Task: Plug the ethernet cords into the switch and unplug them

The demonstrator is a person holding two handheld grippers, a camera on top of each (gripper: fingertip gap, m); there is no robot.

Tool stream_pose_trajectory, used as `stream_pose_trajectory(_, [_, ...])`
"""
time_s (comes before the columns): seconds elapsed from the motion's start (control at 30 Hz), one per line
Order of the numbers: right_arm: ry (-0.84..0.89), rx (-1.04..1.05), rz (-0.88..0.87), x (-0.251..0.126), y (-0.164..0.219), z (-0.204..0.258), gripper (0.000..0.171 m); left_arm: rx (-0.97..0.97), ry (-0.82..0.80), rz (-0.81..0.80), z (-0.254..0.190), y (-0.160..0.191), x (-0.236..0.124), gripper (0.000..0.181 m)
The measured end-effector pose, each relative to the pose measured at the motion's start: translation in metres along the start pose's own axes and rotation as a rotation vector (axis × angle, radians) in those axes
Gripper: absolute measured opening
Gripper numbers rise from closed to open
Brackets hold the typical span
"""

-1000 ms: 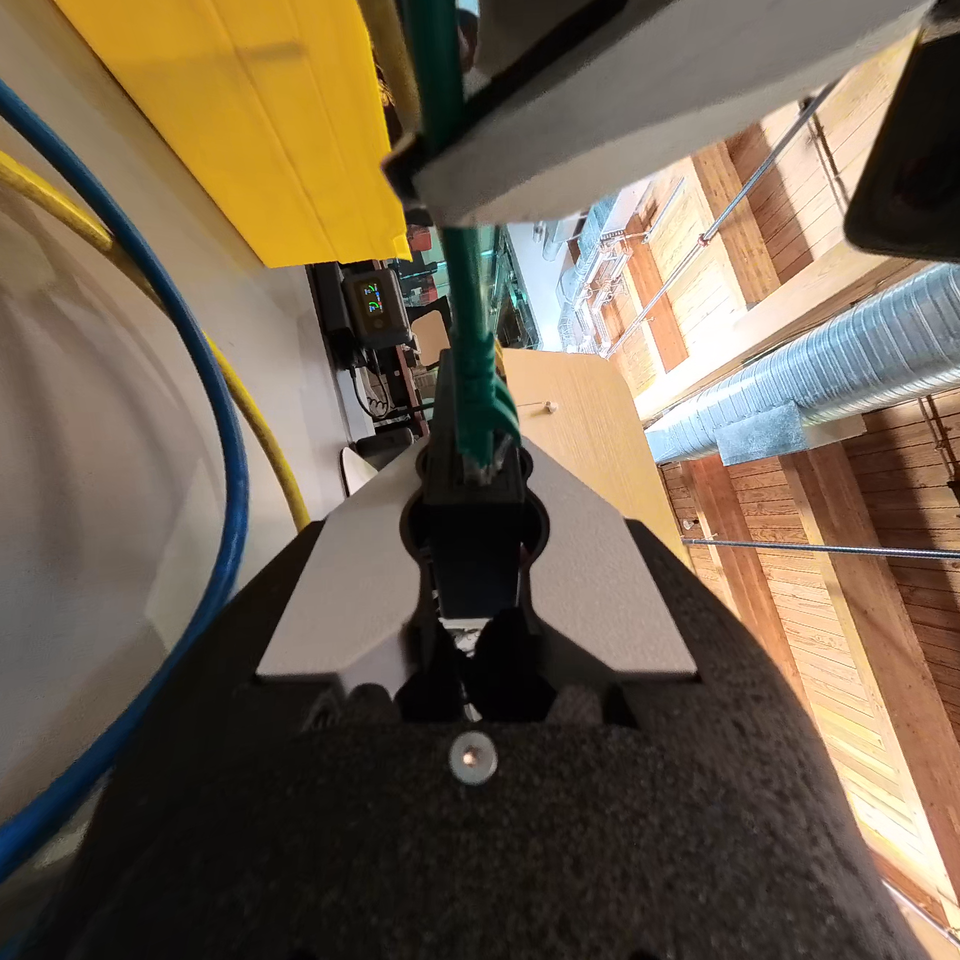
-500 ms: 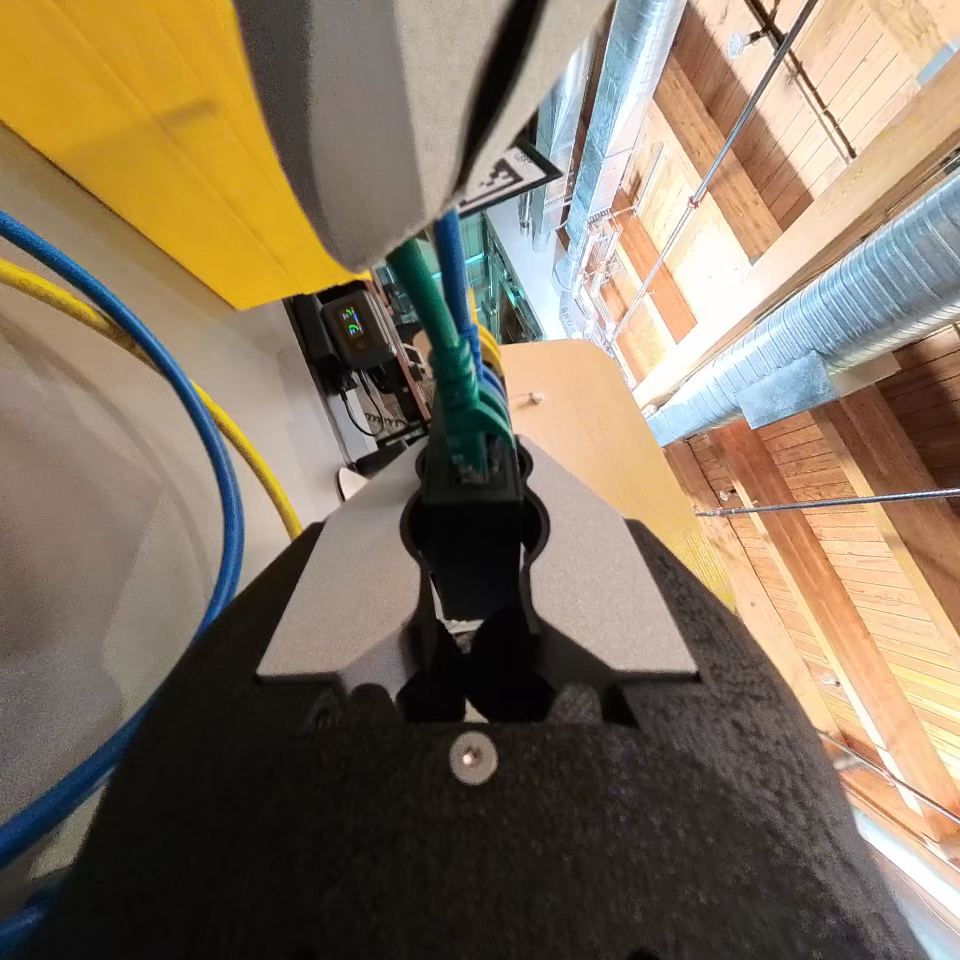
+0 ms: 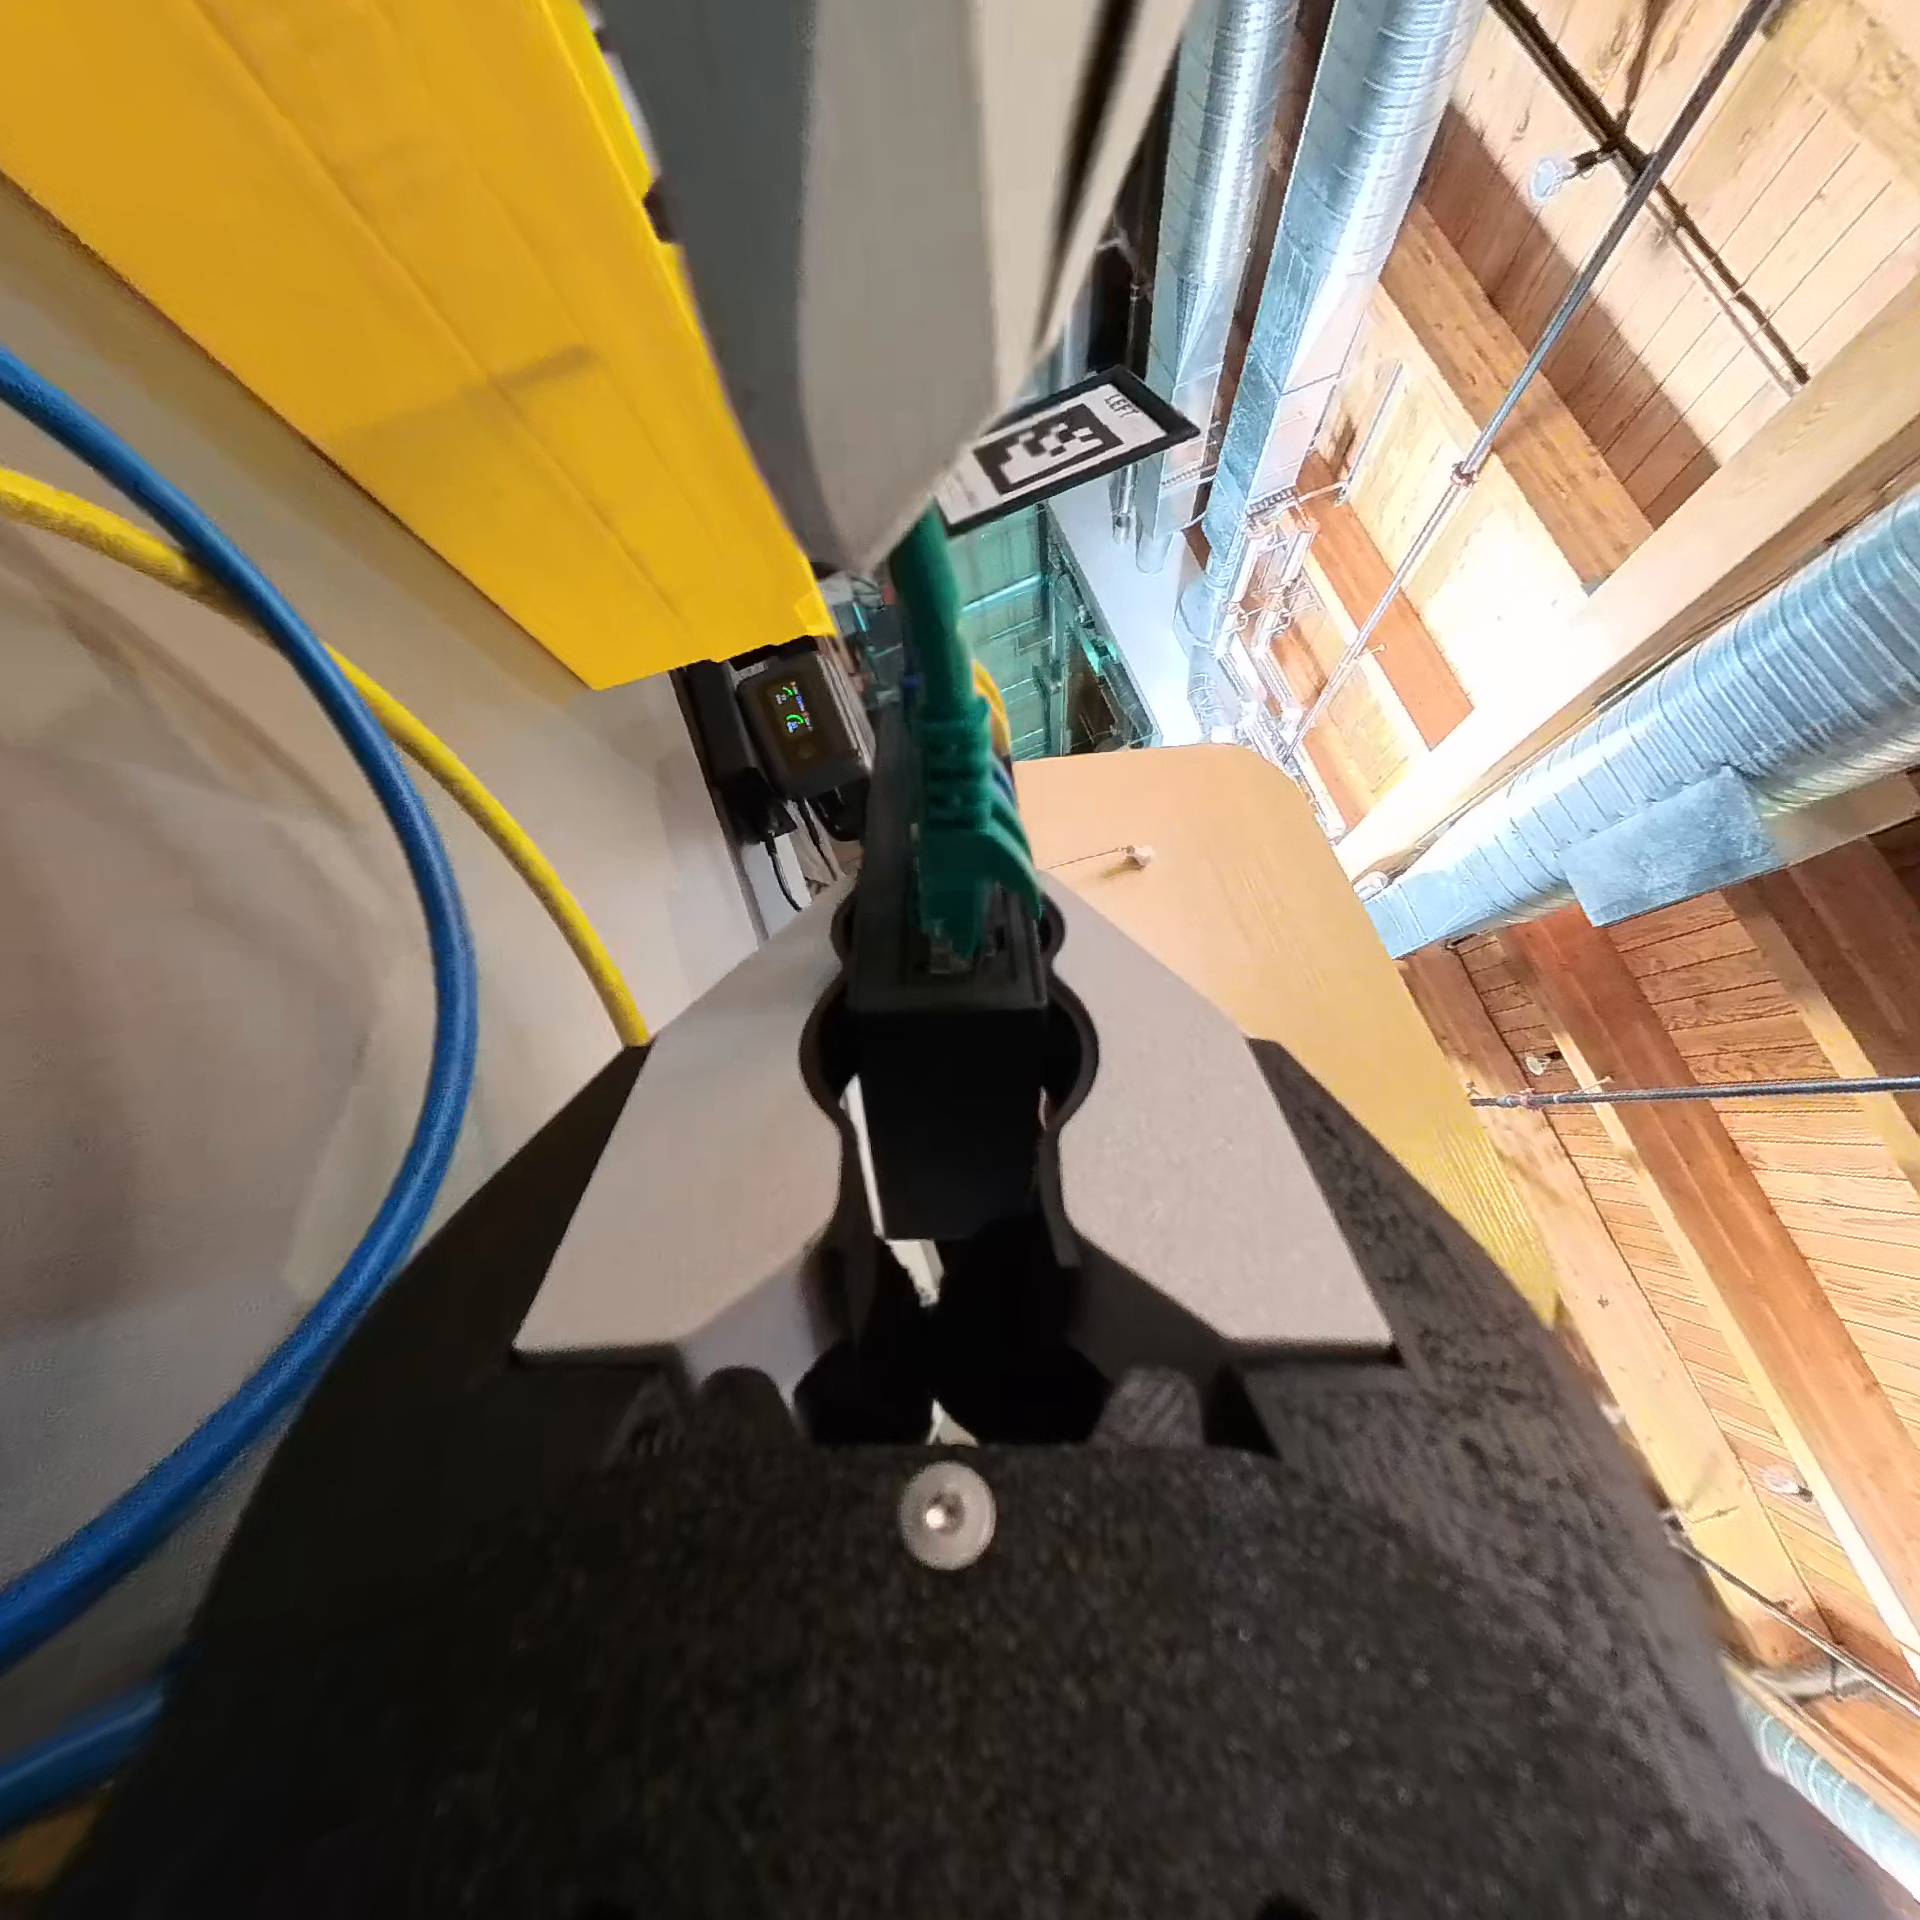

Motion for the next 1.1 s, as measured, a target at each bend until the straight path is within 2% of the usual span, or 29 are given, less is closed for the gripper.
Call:
stream_pose_trajectory(0.17, [-0.016,-0.016,0.012,0.001,-0.001,0.003,0.025,0.021,-0.031,0.018,-0.004,0.005,0.005,0.005])
stream_pose_trajectory(0.33, [-0.025,-0.024,0.018,0.003,0.002,0.006,0.026,-0.040,0.029,0.013,0.001,0.004,0.006,0.005])
stream_pose_trajectory(0.37, [-0.020,-0.010,-0.012,0.002,0.001,0.005,0.026,-0.065,0.058,0.008,0.001,0.002,0.001,0.005])
stream_pose_trajectory(0.43, [-0.017,-0.006,-0.021,0.001,-0.001,0.005,0.027,-0.159,0.105,-0.097,0.004,-0.009,-0.026,0.000])
stream_pose_trajectory(0.5, [-0.050,0.022,0.008,0.004,0.006,0.009,0.026,-0.291,0.115,-0.184,0.014,-0.013,-0.065,0.008])
stream_pose_trajectory(0.6, [-0.105,0.193,0.115,0.011,0.023,0.005,0.026,-0.536,0.055,-0.205,0.031,0.026,-0.109,0.013])
stream_pose_trajectory(0.67, [-0.219,0.369,0.193,0.018,0.030,0.003,0.026,-0.679,0.033,-0.167,0.025,0.074,-0.119,0.013])
stream_pose_trajectory(0.73, [-0.365,0.495,0.280,0.025,0.033,-0.003,0.026,-0.777,0.077,-0.114,0.003,0.114,-0.118,0.013])
stream_pose_trajectory(0.77, [-0.436,0.561,0.301,0.027,0.032,-0.012,0.026,-0.798,0.123,-0.077,-0.008,0.125,-0.117,0.013])
stream_pose_trajectory(0.83, [-0.558,0.700,0.332,0.031,0.031,-0.037,0.026,-0.763,0.218,-0.014,-0.021,0.123,-0.115,0.013])
stream_pose_trajectory(0.97, [-0.567,0.912,0.309,0.029,0.039,-0.122,0.026,-0.581,0.228,0.008,-0.034,0.116,-0.110,0.012])
stream_pose_trajectory(1.1, [-0.492,0.908,0.374,0.012,0.074,-0.220,0.025,-0.600,0.250,0.034,-0.038,0.118,-0.112,0.010])
Point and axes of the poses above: each gripper's, where its closed fingertips meet, x out along the fingers, y out of its underside, z = x × y across the jaws, the point moved 9 cm from there along -x, back along the fingers, and after that the axes turned 14 degrees about -x, right-handed, at the moved point
